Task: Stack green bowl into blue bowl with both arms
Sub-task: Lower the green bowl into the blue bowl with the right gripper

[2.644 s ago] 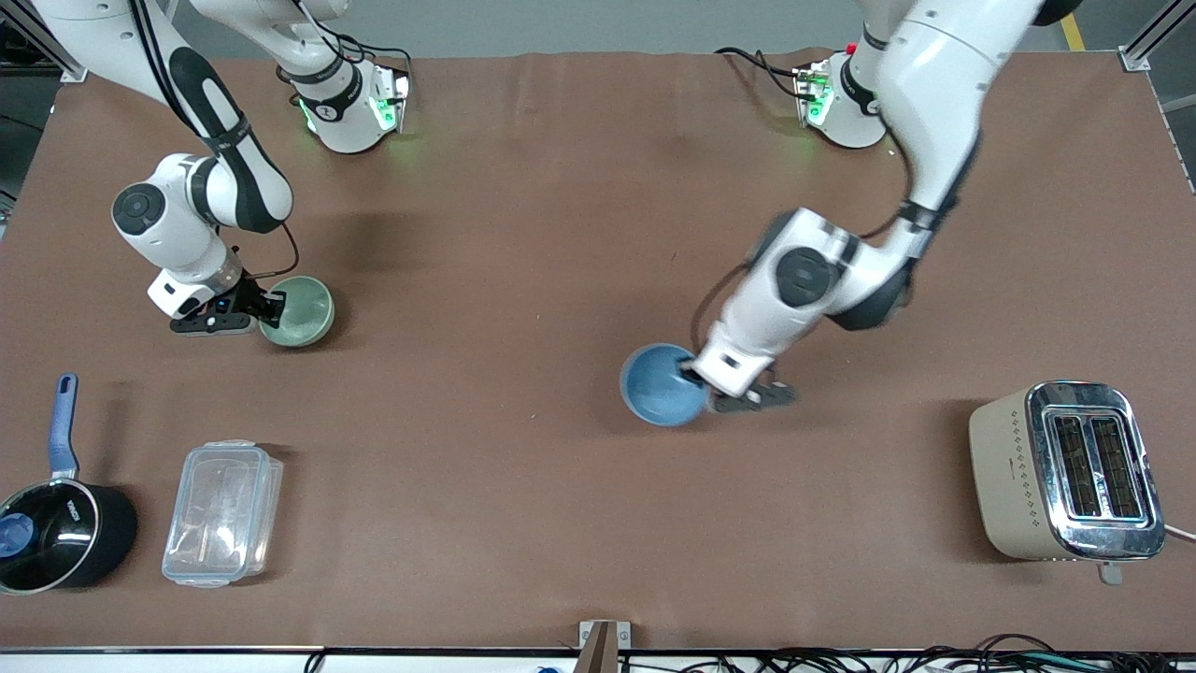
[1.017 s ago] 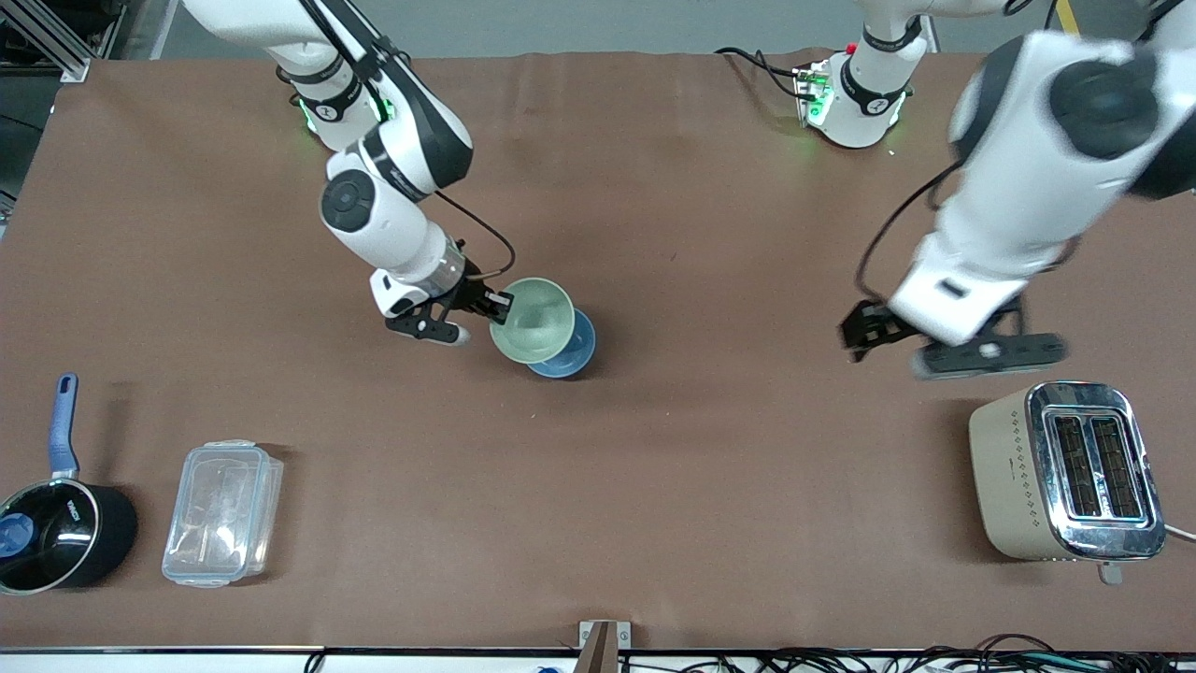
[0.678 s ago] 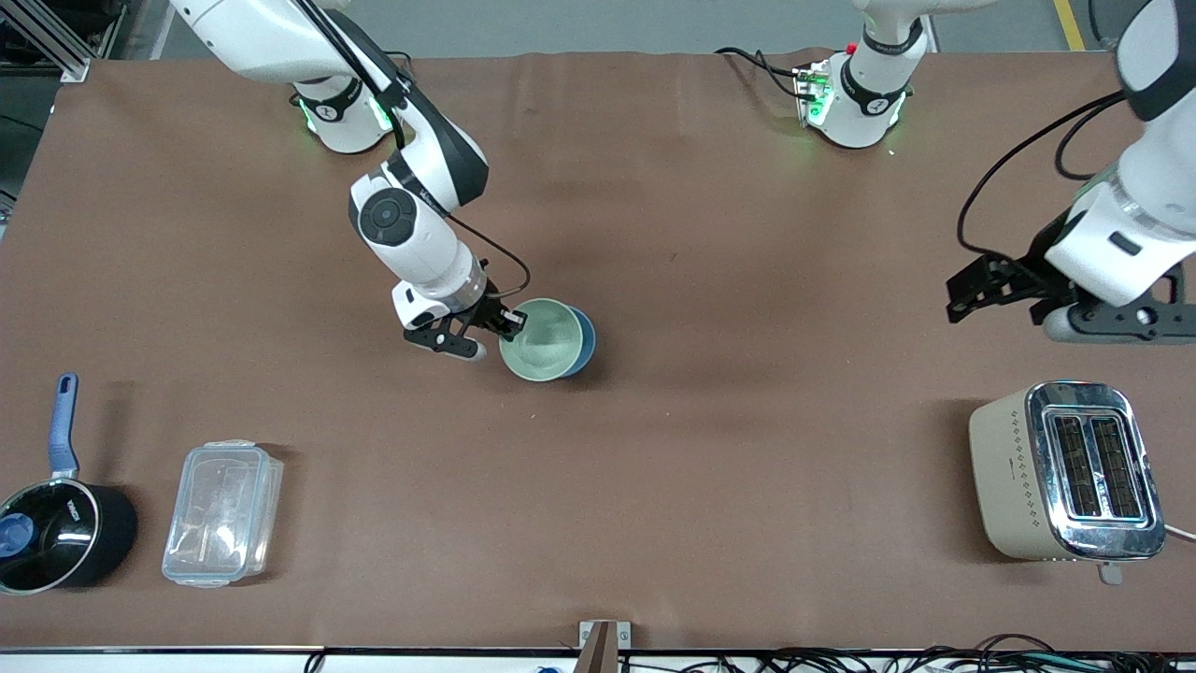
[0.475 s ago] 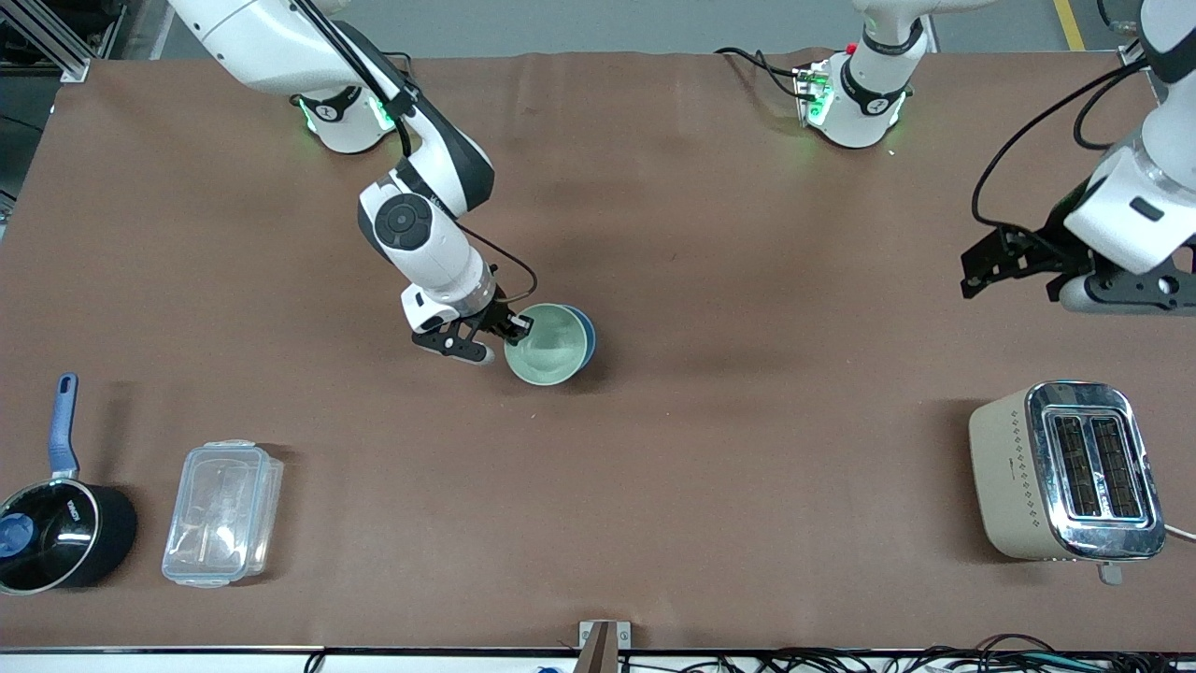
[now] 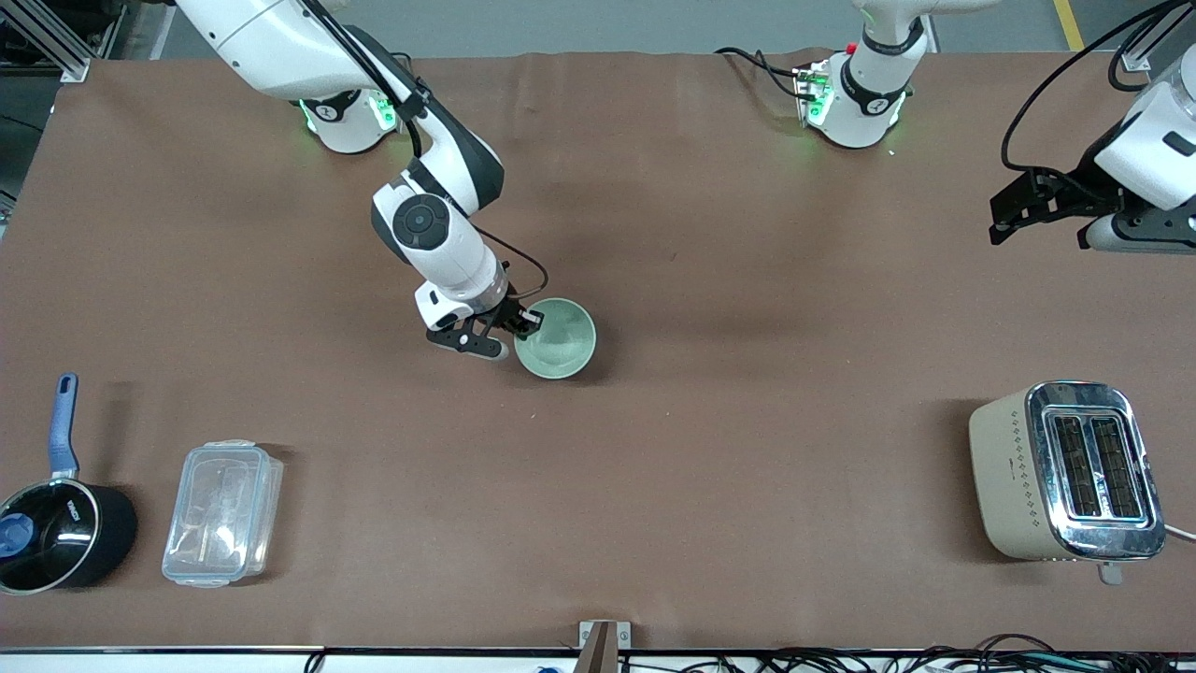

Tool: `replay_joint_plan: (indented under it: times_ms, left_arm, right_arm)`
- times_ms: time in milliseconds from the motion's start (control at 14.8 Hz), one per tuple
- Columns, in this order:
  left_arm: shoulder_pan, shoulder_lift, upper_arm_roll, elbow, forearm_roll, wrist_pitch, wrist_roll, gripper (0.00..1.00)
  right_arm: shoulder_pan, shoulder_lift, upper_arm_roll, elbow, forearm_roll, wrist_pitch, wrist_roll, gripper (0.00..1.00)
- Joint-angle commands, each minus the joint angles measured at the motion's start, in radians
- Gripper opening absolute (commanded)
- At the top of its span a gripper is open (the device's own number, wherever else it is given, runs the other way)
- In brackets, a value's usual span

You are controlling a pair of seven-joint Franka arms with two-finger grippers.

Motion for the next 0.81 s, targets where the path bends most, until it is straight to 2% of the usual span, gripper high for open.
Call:
replay_joint_plan:
  times_ms: [0,271,542,610,746]
  left_arm:
    - [-0.010,-0.024,0.009,-0.030,-0.018,0.028,0.013,1.00]
    - [-0.012,-0.018,0.008,-0.030,-0.018,0.029,0.004,1.00]
    - [-0.006,-0.018,0.009,-0.030,-0.018,0.028,0.002,1.00]
    - [-0.006,-0.018,0.011,-0.030,-0.018,0.028,0.002,1.00]
    - [-0.006,-0.018,0.011,-0.028,-0.018,0.029,0.001,1.00]
  right_arm:
    - [0.002,0.019,0.001,0.006,-0.054,0.002,0.040,0.02]
    - [0.002,0.044,0.003,0.006,-0.103,0.025,0.083,0.05]
    - [0.011,0.055,0.003,0.004,-0.111,0.031,0.094,0.09]
    - [0.009,0.055,0.003,0.004,-0.111,0.028,0.094,0.15]
    - [0.005,0.052,0.003,0.007,-0.109,0.019,0.092,0.46]
